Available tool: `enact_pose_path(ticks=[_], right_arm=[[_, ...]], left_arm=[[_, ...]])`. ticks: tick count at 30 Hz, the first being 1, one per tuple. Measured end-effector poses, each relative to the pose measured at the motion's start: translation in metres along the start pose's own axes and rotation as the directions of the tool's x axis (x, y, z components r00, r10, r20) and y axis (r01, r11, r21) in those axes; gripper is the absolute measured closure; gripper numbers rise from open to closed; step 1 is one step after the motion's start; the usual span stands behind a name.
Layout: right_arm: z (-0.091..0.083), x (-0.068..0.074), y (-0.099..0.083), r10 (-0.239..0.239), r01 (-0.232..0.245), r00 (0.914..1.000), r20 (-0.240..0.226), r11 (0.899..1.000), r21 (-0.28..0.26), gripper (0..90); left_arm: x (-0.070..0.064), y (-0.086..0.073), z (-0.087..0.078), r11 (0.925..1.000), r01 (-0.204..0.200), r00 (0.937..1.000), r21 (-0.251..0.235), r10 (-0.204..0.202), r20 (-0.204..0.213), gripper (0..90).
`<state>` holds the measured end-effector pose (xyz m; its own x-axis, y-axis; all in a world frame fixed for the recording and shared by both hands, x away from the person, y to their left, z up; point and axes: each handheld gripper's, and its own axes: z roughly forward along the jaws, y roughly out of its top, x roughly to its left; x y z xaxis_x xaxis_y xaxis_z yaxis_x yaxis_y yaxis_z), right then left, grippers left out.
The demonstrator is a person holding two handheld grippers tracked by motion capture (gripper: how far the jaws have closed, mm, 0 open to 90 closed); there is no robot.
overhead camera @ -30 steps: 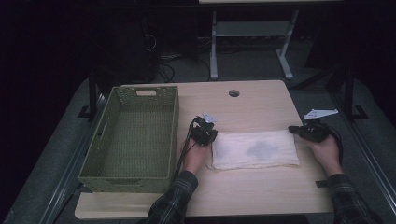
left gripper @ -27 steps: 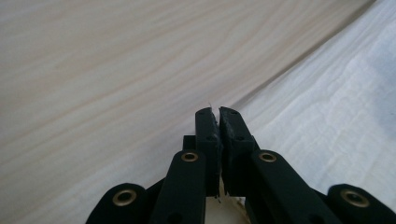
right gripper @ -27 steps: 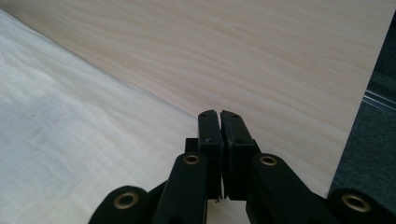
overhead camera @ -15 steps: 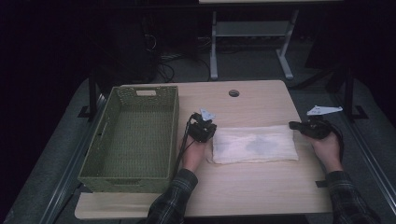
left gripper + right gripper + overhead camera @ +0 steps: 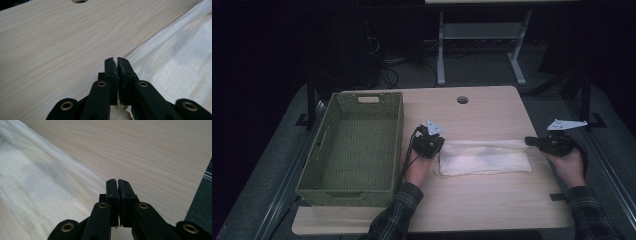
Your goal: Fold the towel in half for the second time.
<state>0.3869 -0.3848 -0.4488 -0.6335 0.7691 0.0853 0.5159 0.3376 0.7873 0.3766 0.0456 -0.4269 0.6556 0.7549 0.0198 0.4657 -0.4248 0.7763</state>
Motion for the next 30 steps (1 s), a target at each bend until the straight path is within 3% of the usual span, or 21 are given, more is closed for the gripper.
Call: enact_pose_path(ticks=[10,17,30], right_arm=[[-0.015,0.02,-0.011,-0.033,0.033,0.9995,-0.004,0.999,0.025,87.6],[-0.029,0.033,-0.024,-0.032,0.032,0.9993,-0.018,0.999,0.036,87.6],[-0.032,0.042,-0.039,-0.032,0.035,0.9987,-0.039,0.995,0.094,87.3]], left_arm=[[-0.014,-0.008,-0.013,0.999,-0.035,0.9993,0.029,0.035,0.01,86.7],[-0.022,-0.015,-0.018,0.9978,-0.052,0.9979,0.04,0.051,0.04,86.6],[-0.035,-0.03,-0.022,0.9911,-0.092,0.9932,0.097,0.084,0.081,86.5]])
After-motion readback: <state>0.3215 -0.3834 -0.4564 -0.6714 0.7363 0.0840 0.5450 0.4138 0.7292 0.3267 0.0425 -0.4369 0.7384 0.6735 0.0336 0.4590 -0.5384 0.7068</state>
